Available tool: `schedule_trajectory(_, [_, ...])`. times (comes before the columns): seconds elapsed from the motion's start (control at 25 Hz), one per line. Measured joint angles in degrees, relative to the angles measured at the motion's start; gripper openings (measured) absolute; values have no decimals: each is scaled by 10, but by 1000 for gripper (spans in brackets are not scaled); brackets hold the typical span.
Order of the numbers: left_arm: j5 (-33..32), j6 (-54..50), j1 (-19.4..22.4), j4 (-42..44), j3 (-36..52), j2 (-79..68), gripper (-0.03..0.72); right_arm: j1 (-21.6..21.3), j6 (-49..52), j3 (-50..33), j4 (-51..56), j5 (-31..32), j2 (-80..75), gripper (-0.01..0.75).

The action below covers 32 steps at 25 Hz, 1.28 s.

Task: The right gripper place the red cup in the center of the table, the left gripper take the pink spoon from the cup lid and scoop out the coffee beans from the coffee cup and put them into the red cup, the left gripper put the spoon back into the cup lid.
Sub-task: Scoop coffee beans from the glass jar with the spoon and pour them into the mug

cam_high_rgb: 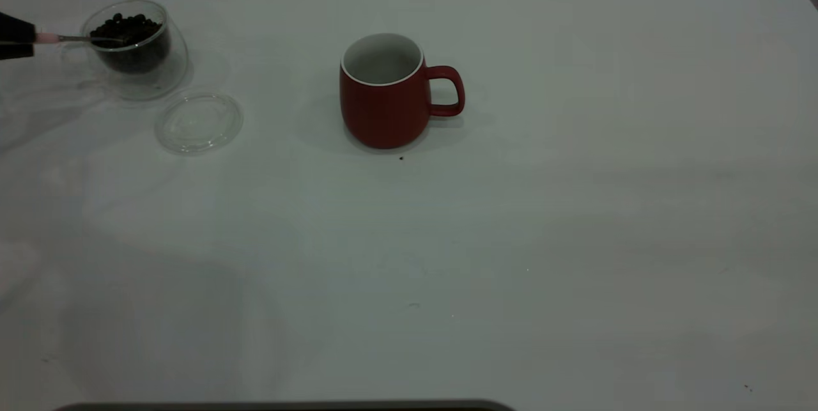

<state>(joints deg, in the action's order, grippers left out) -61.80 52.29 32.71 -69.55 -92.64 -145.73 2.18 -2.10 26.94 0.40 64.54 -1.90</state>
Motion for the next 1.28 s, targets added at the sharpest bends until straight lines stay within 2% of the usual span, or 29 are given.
schedule_trajectory(0.16, [-15,-14,15,-2,0,0,121,0,0,0,0,0,0,374])
schedule_trajectory(1.28, [-40,-24,15,-30,0,0,121,0,0,0,0,0,0,374])
